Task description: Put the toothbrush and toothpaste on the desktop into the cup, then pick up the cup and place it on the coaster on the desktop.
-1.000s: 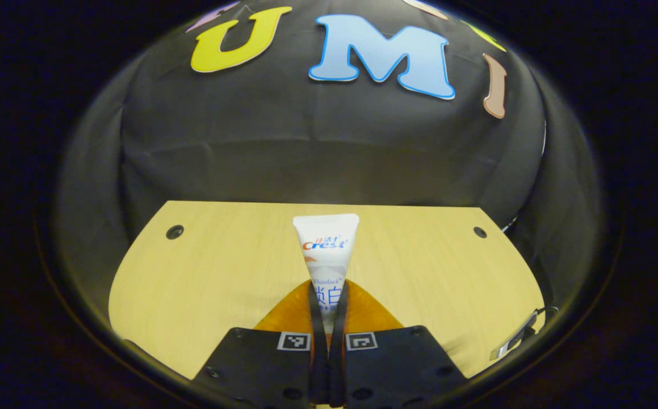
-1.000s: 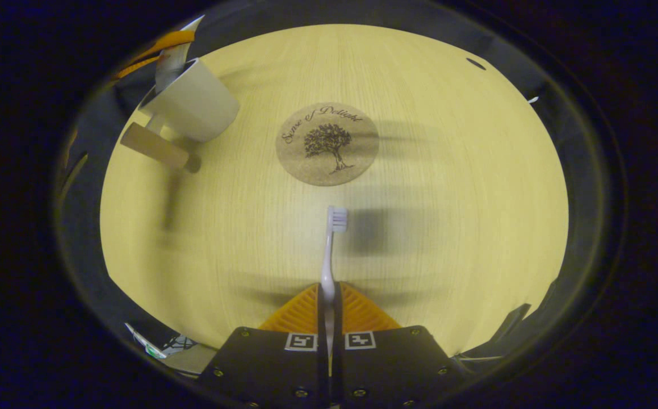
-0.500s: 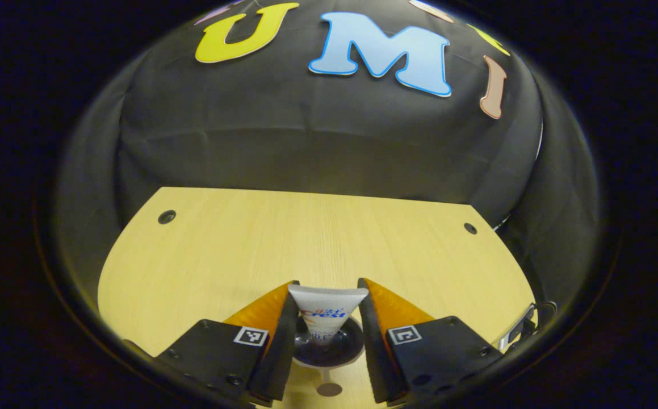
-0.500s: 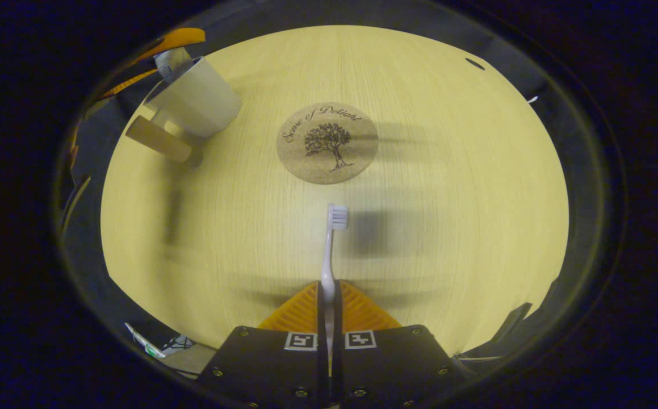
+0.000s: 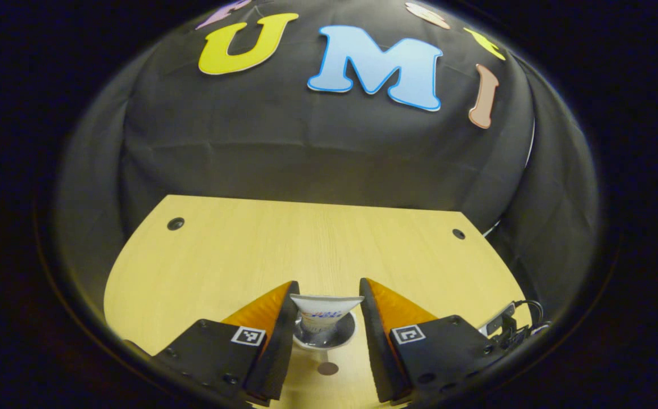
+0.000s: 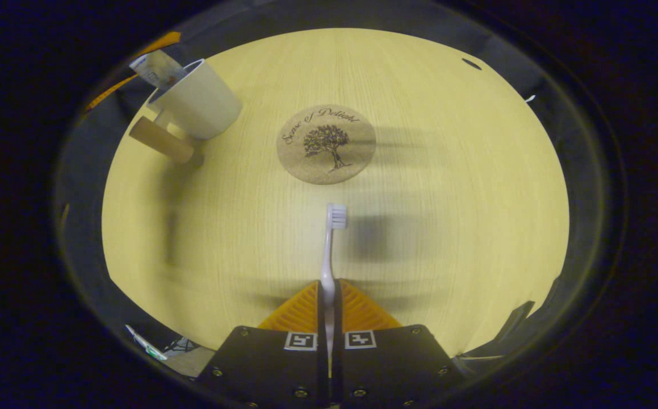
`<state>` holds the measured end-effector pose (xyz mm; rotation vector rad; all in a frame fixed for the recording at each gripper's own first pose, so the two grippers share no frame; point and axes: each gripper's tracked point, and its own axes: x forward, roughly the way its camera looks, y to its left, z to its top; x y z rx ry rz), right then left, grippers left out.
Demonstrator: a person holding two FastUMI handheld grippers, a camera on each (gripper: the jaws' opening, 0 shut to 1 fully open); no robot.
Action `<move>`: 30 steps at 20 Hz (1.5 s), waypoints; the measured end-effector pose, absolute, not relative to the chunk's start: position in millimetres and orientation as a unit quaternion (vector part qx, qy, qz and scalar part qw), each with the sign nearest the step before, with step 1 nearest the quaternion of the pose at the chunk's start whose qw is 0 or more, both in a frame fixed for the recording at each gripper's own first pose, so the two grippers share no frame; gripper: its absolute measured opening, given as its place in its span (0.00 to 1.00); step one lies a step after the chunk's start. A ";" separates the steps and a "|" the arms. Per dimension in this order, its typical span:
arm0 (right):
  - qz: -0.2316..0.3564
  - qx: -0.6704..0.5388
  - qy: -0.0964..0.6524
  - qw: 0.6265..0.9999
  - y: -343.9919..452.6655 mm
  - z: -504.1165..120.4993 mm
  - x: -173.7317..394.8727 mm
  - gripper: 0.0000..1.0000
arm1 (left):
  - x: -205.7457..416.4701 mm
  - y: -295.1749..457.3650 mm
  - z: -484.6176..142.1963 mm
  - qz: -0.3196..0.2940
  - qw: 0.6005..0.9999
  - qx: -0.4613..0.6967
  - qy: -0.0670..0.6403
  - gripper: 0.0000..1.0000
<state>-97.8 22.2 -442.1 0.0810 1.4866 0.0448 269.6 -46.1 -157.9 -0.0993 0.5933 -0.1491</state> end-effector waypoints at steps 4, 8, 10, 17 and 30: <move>0.011 0.073 0.685 0.725 22.1 -439.7 -98.0 0.03 | 245.0 -23.5 -131.1 -0.063 0.959 -0.051 0.273 0.68; 0.020 0.078 0.687 0.722 26.4 -433.3 -96.1 0.02 | 225.5 10.7 -100.0 -0.047 0.969 -0.029 0.241 0.63; 0.028 0.088 0.676 0.731 33.4 -422.9 -85.8 0.02 | 213.2 29.4 -92.3 -0.037 0.971 -0.029 0.235 0.62; 0.038 0.109 0.600 0.792 53.3 -345.4 4.1 0.02 | 174.4 84.0 -85.3 0.006 0.970 -0.052 0.238 0.62; 0.039 0.109 0.425 0.898 47.9 -234.6 109.7 0.02 | 84.9 234.8 -82.7 0.142 0.956 -0.070 0.246 0.62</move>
